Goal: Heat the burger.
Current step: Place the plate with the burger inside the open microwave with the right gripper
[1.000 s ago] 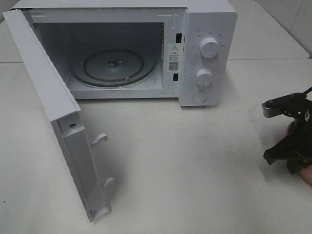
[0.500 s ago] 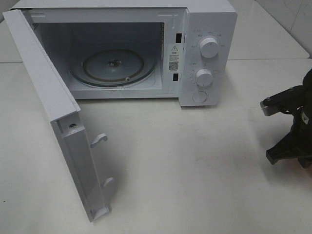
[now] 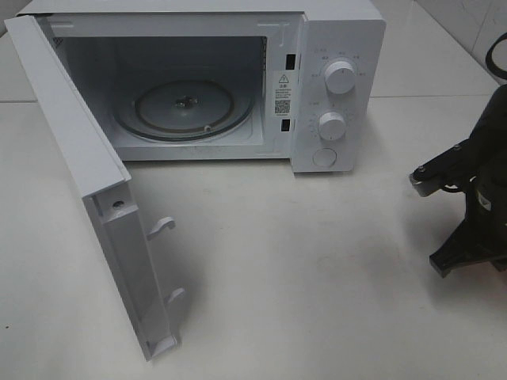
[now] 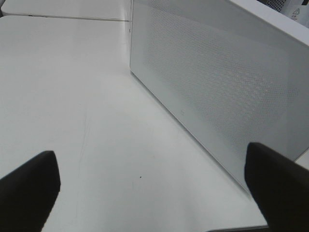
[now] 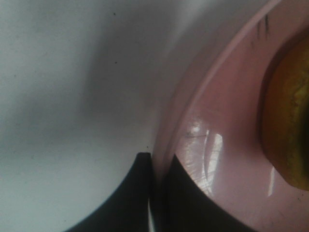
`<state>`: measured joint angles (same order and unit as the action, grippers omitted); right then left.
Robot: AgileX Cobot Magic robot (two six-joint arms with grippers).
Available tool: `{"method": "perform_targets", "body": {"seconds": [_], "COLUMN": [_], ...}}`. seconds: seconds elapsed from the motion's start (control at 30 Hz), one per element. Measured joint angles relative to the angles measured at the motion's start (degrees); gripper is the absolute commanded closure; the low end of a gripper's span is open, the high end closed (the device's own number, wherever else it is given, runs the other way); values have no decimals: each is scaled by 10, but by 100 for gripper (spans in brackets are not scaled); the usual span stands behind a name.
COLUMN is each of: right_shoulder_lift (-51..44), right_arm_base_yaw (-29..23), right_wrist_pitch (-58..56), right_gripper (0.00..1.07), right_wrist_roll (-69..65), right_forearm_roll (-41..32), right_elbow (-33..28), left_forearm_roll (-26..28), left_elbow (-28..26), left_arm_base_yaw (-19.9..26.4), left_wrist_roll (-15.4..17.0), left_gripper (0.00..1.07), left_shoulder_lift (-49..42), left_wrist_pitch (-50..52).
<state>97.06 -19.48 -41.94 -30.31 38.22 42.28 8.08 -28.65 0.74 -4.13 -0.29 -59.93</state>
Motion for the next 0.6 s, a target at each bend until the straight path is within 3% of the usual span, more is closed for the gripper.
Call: {"method": "perform_targets", "body": {"seconds": [0.6], "right_shoulder_lift": [-74], "right_arm_base_yaw": [-89], "right_wrist_pitch": [-46], "right_gripper": [107], "right_wrist_roll": [-10], "right_forearm_roll": [30], "right_elbow": [-27], "left_forearm_roll": [0], "left_elbow": [0], "left_arm_base_yaw": [0], "left_wrist_roll": [0], "left_gripper": [10], "left_shoulder_lift": [0], "left_wrist_pitch": [0]}}
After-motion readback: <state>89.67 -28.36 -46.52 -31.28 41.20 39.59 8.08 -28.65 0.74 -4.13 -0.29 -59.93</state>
